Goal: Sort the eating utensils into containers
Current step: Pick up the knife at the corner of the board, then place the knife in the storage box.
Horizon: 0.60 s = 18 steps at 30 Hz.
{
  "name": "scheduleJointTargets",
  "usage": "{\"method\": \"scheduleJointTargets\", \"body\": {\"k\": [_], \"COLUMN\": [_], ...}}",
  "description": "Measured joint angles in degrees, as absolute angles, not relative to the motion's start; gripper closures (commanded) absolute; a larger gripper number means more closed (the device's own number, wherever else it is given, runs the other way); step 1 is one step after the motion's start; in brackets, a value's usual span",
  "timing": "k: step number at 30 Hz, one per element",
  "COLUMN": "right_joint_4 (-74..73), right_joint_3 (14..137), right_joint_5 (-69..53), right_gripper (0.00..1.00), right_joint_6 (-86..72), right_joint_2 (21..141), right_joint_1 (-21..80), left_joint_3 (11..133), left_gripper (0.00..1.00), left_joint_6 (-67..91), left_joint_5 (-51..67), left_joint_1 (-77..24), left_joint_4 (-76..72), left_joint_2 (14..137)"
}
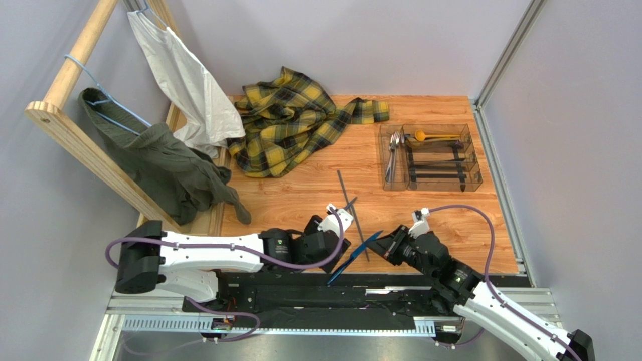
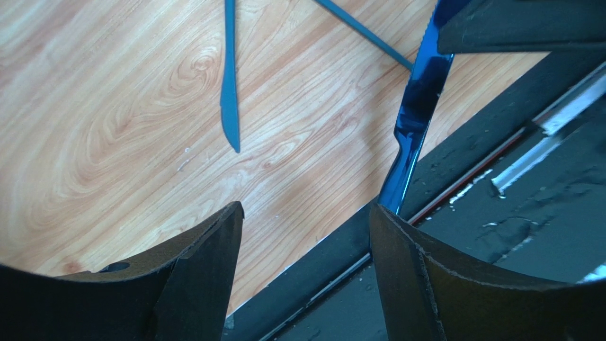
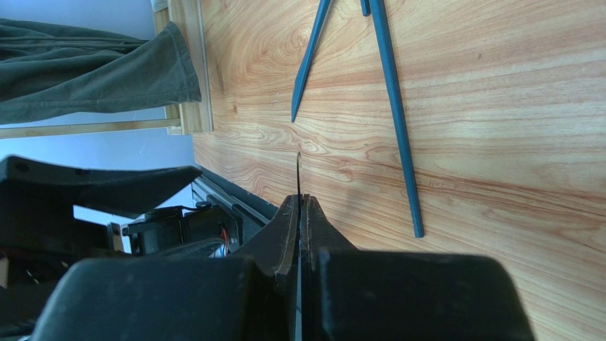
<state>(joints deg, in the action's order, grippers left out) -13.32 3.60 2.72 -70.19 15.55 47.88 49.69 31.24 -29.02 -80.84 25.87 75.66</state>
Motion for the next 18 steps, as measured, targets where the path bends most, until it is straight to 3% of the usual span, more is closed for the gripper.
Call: {"method": "scheduleJointTargets", "body": {"k": [10, 18], "right_joint_4": [-14.5, -14.5], "right_joint_3": [5.3, 11.1], "right_joint_5": [3.1, 3.1], "right_gripper": [1.0, 1.0], "right_joint_6": [-67.4, -63.5], "right_joint_2": [20.8, 29.3], "right_joint_1": [47.9, 47.9], "left_joint_3": [43.6, 43.3], "left_gripper": [0.26, 0.26], "left_joint_6": [30.6, 30.0], "left_joint_5": [-5.9, 9.8], "left_joint_1": [-62.2, -51.1], "left_joint_4": [22.0, 24.3], "left_joint_2": [64.1, 61.9]}}
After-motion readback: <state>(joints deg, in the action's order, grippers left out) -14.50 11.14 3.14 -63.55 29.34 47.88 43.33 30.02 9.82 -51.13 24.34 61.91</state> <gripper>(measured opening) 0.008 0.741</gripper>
